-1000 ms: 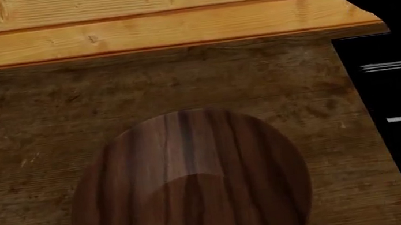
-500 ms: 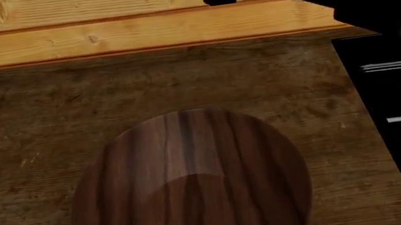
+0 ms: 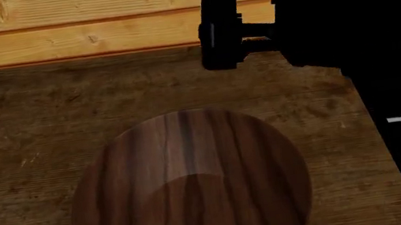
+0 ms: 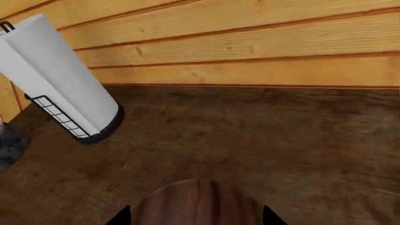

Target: Move the fresh-baked cupcake off the tray onto the counter, and place the bowl used for mixing into the sink.

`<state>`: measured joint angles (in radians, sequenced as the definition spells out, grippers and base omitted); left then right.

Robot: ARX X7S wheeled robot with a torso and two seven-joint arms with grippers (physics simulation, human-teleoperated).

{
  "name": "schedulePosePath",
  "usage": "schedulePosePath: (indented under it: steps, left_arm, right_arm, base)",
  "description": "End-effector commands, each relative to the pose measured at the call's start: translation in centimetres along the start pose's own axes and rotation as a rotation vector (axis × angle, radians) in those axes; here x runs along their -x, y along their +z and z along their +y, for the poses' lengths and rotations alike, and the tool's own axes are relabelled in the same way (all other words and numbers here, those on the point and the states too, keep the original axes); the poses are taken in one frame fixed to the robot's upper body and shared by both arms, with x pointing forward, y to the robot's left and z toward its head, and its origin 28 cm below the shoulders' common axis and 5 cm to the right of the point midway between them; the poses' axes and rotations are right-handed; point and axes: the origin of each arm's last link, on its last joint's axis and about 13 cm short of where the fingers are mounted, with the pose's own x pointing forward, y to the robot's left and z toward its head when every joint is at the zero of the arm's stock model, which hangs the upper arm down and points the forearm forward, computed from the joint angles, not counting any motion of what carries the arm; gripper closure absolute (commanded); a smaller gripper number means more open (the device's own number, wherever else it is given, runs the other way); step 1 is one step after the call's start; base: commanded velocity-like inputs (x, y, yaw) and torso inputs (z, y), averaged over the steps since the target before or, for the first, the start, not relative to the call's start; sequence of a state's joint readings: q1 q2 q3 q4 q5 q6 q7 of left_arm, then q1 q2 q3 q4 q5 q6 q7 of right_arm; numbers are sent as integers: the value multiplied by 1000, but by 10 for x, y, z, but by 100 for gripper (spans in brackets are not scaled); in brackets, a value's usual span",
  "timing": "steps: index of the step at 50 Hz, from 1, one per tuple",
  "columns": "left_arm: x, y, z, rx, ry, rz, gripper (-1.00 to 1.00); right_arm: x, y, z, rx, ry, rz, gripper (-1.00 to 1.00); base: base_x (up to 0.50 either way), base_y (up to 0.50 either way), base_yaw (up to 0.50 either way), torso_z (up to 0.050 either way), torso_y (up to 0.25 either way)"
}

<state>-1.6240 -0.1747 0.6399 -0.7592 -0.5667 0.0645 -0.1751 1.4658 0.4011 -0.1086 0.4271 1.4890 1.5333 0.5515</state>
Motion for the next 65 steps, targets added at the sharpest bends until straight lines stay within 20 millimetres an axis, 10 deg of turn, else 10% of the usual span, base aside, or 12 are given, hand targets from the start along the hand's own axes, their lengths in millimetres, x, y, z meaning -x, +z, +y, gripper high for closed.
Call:
schedulePosePath:
  steps: [1, 18, 55, 59, 62, 65]
  left_arm:
    - [0, 0, 0, 8, -1, 4, -100]
    - [1, -2, 0, 9, -2, 10, -100]
    - [5, -5, -3, 13, -32, 20, -100]
    - [4, -5, -3, 13, -30, 21, -100]
    - [4, -4, -2, 12, -26, 20, -100]
    - [4, -5, -3, 11, -26, 22, -100]
  right_arm:
    - [3, -16, -1, -42, 11, 109, -100]
    - [15, -57, 6, -163, -6, 211, -100]
    - [66, -47, -3, -79, -238, 256, -100]
    - [69, -43, -7, -67, -269, 233, -100]
    - [97, 16, -17, -20, -253, 287, -100]
    - [104, 23, -30, -81, -248, 241, -100]
  base:
    - [0, 0, 0, 0, 0]
    - [0, 0, 0, 0, 0]
    - [0, 0, 0, 0, 0]
    - [0, 0, 0, 0, 0]
    - [0, 0, 0, 0, 0]
    - [0, 0, 0, 0, 0]
